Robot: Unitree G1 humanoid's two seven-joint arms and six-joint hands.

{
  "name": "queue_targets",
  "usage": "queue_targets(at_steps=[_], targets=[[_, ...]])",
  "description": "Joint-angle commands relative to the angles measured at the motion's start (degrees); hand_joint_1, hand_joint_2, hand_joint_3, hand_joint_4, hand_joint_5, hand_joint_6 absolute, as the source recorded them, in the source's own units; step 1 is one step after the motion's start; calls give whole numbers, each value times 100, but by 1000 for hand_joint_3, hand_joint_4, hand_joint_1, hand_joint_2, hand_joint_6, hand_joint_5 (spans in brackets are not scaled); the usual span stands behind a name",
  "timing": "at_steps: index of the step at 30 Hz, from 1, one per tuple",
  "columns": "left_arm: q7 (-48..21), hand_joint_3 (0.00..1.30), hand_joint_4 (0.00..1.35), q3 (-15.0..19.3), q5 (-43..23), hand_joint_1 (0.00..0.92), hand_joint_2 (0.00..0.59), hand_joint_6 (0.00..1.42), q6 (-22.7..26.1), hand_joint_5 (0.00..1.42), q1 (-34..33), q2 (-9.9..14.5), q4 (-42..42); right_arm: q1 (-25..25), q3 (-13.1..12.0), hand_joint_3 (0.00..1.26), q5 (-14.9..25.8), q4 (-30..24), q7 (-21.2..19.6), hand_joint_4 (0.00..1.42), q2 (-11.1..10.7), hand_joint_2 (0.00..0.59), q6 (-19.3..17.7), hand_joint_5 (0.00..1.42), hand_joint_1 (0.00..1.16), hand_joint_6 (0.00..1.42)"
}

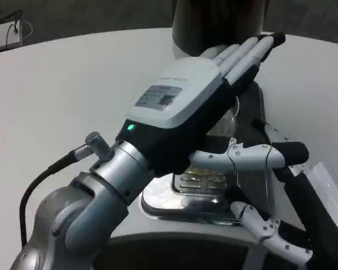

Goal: Grasp the cup under the faucet to collect the drink, then remove the cup.

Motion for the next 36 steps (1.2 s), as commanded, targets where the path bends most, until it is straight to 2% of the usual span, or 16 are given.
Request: queue_targets(at_steps=[1, 14, 25, 36], targets=[[-193, 0, 0, -46, 106, 0, 60, 8, 30, 35, 67, 72, -33, -234, 103, 0, 60, 189, -126, 0, 85, 327, 142, 0, 445, 110], [-192, 0, 0, 9, 71, 0, 60, 8, 57, 35, 134, 65, -107, -770, 287, 0, 59, 765, -421, 0, 156, 277, 249, 0, 510, 81], [-152, 0, 0, 26, 71, 0, 58, 7, 35, 34, 157, 61, -99, -1087, 444, 0, 33, 1184, -694, 0, 162, 264, 256, 0, 559, 65], [-129, 0, 0, 67, 92, 0, 58, 7, 47, 34, 203, 58, -128, -1309, 478, 0, 161, 1597, -849, 0, 150, 264, 323, 0, 566, 65]])
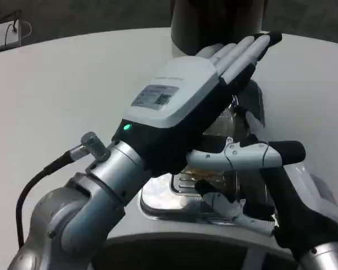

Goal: Grasp the cup under the faucet to collect the drink, then remove the cup.

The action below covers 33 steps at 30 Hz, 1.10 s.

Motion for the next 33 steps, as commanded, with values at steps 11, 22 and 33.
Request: queue_targets(at_steps=[11, 22, 33], targets=[[465, 0, 0, 241, 130, 0, 67, 15, -165, 36, 384, -102, -171, -172, 116, 0, 149, 317, -220, 0, -64, 267, 8, 0, 552, 65], [2217, 0, 0, 861, 211, 0, 109, 22, -1016, 36, 1240, -533, -359, -273, 105, 0, 283, 398, -203, 0, -164, 266, 6, 0, 546, 65], [3284, 0, 0, 1148, 91, 0, 127, 22, -1789, 51, 2439, -972, -252, -503, 26, 0, 494, 563, -271, 0, -198, 267, 16, 0, 543, 83]])
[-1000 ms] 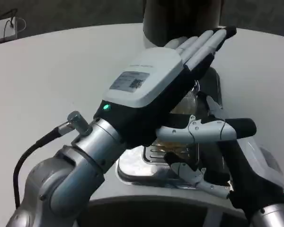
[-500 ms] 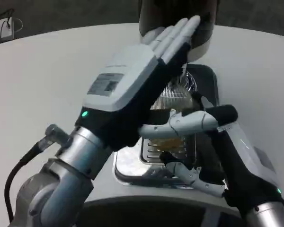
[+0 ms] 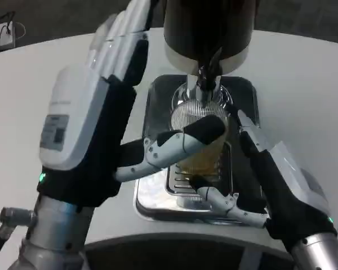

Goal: Grasp the cup under the faucet to collect the drink, then remove the cup.

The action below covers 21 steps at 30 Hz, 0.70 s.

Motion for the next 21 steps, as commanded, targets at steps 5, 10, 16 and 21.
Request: queue_targets(at_steps=[5, 10, 16, 21], targets=[[763, 0, 0, 147, -40, 0, 131, 22, -724, 56, 1096, -334, 71, -259, -67, 0, 273, 266, -130, 0, 2, 260, -6, 0, 551, 101], [614, 0, 0, 229, 111, 0, 139, 22, -723, 69, 1585, -240, 48, -402, -49, 0, 335, 398, -134, 0, -5, 263, 9, 0, 558, 106], [369, 0, 0, 294, 226, 0, 140, 22, -490, 71, 2035, -192, -69, -544, -6, 0, 361, 517, -119, 0, -4, 264, 44, 0, 563, 108], [211, 4, 0, 343, 208, 0, 141, 22, -404, 71, 2147, -166, -161, -677, 43, 0, 380, 643, -144, 0, 28, 259, 58, 2, 572, 120]])
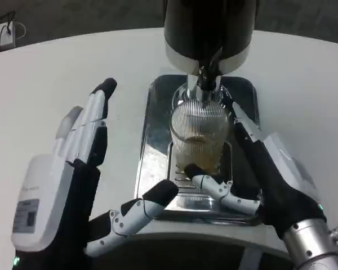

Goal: Grasp the cup under the faucet to collect the drink, then remove the cup.

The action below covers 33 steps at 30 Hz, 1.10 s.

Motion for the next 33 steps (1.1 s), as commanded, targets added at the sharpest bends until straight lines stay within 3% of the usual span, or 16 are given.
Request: queue_targets(at_steps=[1, 33], targets=[[-166, 5, 0, 68, 25, 0, 141, 22, 102, 71, 98, 49, -163, -178, 53, 0, 76, 160, -82, 0, 48, 257, 25, 2, 574, 122], [-467, 31, 0, 213, 52, 0, 135, 40, 168, 72, 605, 183, -195, -909, 172, 0, 460, 1458, -714, 2, 330, 234, -62, 37, 633, 170]])
